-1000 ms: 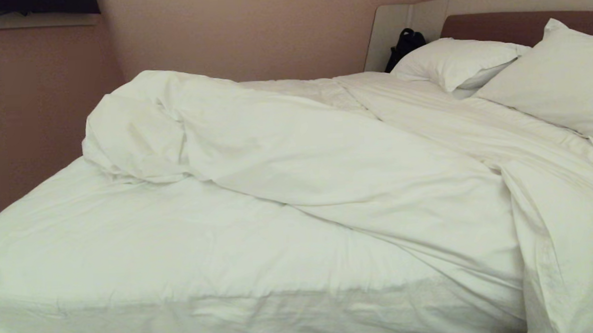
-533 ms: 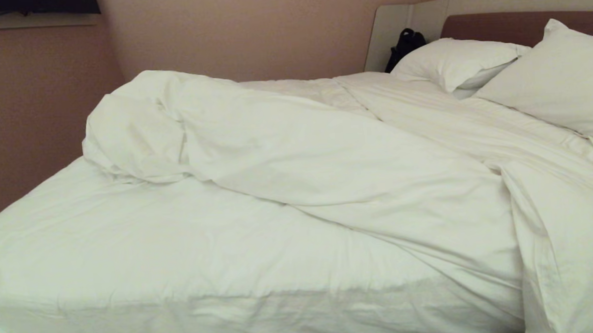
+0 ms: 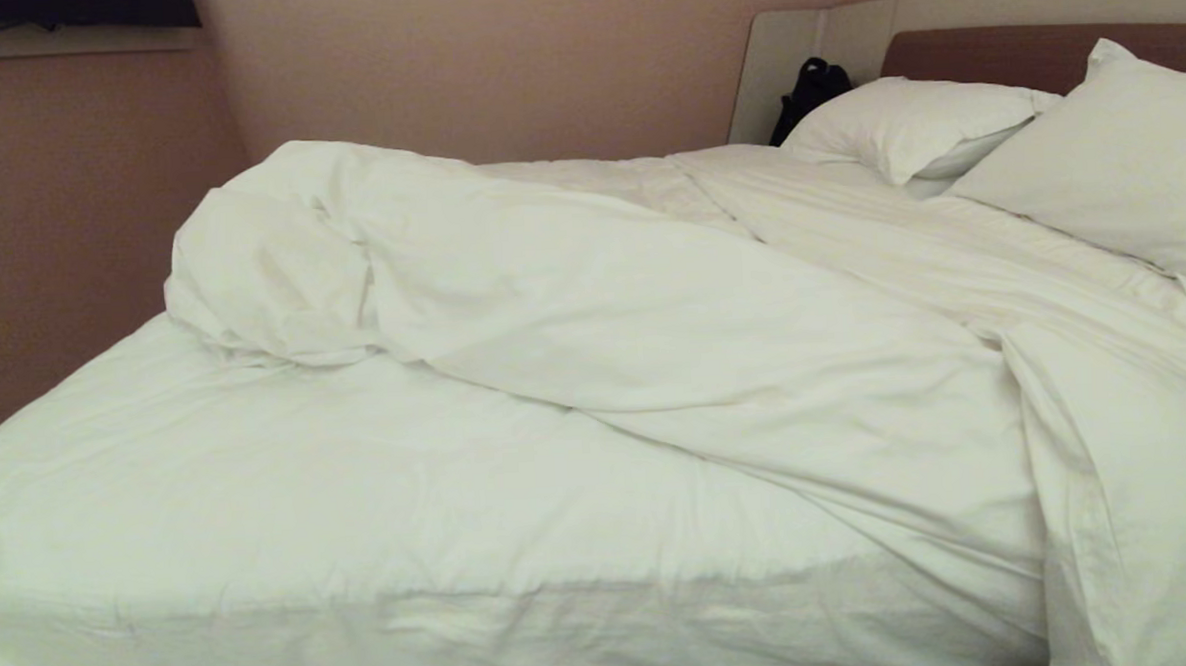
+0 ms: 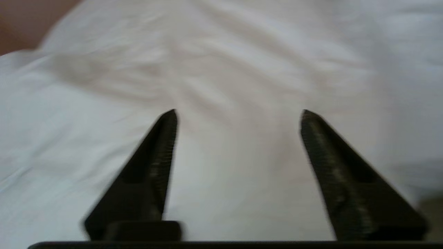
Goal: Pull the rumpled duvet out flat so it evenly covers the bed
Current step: Flatten the corners of the folded blanket, then hold the folded corner of the quilt
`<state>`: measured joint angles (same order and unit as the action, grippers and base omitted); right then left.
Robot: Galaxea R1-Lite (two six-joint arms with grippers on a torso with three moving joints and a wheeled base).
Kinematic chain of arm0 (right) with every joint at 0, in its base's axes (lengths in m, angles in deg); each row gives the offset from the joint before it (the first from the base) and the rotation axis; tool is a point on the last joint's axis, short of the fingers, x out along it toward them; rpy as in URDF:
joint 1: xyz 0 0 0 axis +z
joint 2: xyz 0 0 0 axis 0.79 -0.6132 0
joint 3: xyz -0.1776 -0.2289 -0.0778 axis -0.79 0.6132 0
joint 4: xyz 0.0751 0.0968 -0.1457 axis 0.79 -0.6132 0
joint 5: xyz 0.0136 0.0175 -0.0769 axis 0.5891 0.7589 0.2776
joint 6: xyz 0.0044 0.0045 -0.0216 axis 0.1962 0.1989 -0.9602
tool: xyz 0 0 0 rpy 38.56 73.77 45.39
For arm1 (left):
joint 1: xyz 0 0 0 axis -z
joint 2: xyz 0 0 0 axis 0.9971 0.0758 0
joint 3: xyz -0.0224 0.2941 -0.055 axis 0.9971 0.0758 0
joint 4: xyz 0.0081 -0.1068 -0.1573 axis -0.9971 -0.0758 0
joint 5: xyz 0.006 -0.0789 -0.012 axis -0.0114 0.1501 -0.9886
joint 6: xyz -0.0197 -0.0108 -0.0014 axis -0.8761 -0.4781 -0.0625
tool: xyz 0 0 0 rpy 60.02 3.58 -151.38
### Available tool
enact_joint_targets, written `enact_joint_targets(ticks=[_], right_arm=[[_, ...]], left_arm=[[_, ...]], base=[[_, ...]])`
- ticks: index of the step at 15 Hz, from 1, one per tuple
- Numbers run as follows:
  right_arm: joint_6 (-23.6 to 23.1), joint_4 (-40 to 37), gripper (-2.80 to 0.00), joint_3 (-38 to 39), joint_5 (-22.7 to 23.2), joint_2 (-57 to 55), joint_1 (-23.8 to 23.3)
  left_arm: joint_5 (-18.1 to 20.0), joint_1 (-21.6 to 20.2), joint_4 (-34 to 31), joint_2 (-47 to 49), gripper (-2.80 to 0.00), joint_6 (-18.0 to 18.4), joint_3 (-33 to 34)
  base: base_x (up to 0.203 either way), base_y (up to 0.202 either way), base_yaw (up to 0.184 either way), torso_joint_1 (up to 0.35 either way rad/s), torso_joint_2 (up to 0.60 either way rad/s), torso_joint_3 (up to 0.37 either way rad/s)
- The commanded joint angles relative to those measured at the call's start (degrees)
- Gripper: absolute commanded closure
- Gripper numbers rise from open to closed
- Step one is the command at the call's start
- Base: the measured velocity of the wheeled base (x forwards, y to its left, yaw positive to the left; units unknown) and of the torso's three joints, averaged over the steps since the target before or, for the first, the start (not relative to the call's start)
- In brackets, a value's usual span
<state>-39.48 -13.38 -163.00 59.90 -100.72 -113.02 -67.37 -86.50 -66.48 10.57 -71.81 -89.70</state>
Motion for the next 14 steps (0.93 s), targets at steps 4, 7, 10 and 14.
enact_joint_targets(ticks=[4, 7, 10, 14], right_arm=[[16.53, -15.6, 0.0, -3.68, 5.61, 9.23, 16.77], [24.1, -27.72, 0.0, -6.68, -6.59, 10.26, 29.6], [25.36, -39.66, 0.0, -7.2, -16.85, 13.09, 40.57], [23.58, -50.22, 0.0, -5.55, -18.62, 20.48, 49.62]], left_arm=[[-0.04, -0.03, 0.05, 0.09, 0.0, -0.05, 0.0], [-0.04, -0.03, 0.05, 0.07, 0.0, -0.05, 0.0], [-0.04, -0.03, -0.03, 0.01, 0.0, -0.05, 0.0], [-0.04, -0.03, -0.01, 0.0, 0.0, -0.05, 0.0]], base=[[0.0, 0.0, 0.0, 0.0, 0.0, 0.0], [0.0, 0.0, 0.0, 0.0, 0.0, 0.0], [0.0, 0.0, 0.0, 0.0, 0.0, 0.0], [0.0, 0.0, 0.0, 0.0, 0.0, 0.0]])
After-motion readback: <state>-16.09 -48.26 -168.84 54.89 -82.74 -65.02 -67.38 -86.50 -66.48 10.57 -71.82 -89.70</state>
